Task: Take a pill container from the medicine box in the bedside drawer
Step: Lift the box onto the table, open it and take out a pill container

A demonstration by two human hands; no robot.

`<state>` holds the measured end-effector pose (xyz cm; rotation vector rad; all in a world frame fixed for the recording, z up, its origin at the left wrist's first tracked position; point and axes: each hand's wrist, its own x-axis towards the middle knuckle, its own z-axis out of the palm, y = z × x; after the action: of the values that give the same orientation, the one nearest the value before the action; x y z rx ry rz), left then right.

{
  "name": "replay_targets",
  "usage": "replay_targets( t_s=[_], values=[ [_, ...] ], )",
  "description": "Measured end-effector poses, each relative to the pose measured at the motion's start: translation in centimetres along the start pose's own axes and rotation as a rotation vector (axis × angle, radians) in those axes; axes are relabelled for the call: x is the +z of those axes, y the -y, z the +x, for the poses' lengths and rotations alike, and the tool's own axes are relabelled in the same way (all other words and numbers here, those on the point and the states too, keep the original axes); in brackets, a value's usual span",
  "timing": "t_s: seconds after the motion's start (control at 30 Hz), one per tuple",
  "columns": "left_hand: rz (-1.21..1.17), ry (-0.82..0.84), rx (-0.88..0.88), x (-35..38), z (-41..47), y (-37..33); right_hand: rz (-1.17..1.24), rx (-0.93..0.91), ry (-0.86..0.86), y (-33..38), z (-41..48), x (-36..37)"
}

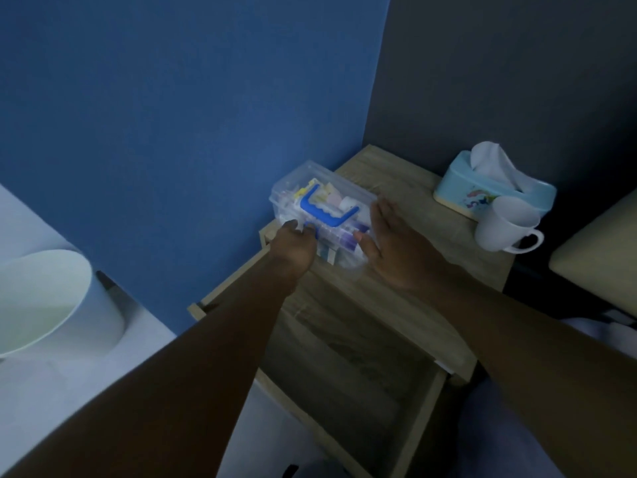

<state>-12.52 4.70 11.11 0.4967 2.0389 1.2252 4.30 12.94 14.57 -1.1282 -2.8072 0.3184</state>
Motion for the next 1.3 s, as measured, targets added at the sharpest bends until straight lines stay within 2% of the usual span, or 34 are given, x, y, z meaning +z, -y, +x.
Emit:
replay_targets(
  t_s=[0.17,0.27,0.43,0.67,0.73,0.97,1.07,1.2,1.3],
  values=[
    [-0.227,-0.038,-0.1,0.7,0.5,0.0,-0.009,0.014,0.045,0.2,0.2,-0.1],
    [-0.28,-0.051,-0.15,0.8,1.0,0.3,-0.034,0.001,0.048,0.1,0.2,-0.3],
    [-0.413,-0.081,-0.181,0.8,1.2,0.8,-0.018,0.013,0.045,0.2,0.4,-0.1],
    [-0.434,-0.091,-0.126,0.6,1.3,1.3,0.003,0.012,0.033,-0.4,0.7,0.6],
    [-0.381,-0.095,-0.079,0.5,1.2,1.7,0.003,0.024,0.036,-0.7,1.0,0.8],
    [0.14,-0.154,0.194,0.0,-0.2,3.6,0.017,0.044,0.042,-1.4,1.4,0.8],
    [0.244,-0.099,0.263,-0.4,-0.6,4.1,0.02,0.053,0.027,-1.1,1.5,0.2],
    [0.367,-0.07,0.444,-1.5,-1.2,3.8,0.091,0.084,0.027,-0.9,1.6,-1.1],
    [0.528,-0.019,0.44,-2.1,-1.0,3.0,0.236,0.077,-0.011,-1.2,1.6,-2.1]
  ],
)
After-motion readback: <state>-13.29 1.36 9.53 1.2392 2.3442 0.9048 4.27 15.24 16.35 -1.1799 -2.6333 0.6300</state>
